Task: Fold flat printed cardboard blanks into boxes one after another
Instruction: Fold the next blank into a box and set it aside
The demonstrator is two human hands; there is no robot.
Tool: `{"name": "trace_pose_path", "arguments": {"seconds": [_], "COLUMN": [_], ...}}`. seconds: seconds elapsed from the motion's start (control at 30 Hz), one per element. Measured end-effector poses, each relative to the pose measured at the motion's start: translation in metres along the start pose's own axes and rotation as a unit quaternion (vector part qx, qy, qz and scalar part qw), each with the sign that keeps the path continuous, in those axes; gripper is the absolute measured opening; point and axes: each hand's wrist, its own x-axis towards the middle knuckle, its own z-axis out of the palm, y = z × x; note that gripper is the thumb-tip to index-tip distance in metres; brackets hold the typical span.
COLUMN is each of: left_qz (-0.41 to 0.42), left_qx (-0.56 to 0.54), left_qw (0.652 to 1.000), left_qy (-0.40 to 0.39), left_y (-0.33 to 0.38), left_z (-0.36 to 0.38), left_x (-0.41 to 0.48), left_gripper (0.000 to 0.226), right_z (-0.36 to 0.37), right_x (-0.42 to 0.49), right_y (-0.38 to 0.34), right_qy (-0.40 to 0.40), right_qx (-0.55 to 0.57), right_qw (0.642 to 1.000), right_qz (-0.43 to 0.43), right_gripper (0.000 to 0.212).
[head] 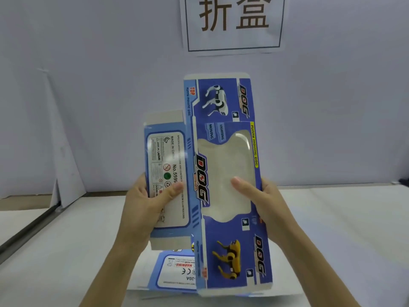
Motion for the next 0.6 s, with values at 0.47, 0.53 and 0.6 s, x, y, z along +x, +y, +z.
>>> {"name": "trace_pose_path", "arguments": {"seconds": [0.47,0.53,0.6], "left_qz": [0.028,0.028,0.032], "left_qx": [-0.004,0.019,0.043], "left_qw": [0.999,0.999,0.998], "left_qy": [0.034,0.035,0.044], "left_y": [-0.004,-0.005,-0.003], "left_z": [0.012,0.012,0.017], "left_x": [-0.004,-0.003,-0.004], "left_gripper": [0.039,0.041,0.055], "right_z": [-0.004,-0.003,0.001], "right_x": [-0.002,-0.001,-0.001], "right_y": [-0.006,-0.006,-0.007], "right_qy": [0.019,0.036,0.040], "right_qx": [0.003,0.000,0.005], "right_qw": [1.000,0.999,0.999], "right_qz": [0.012,0.002,-0.010], "right_gripper": [0.033,0.030,0.027]}}
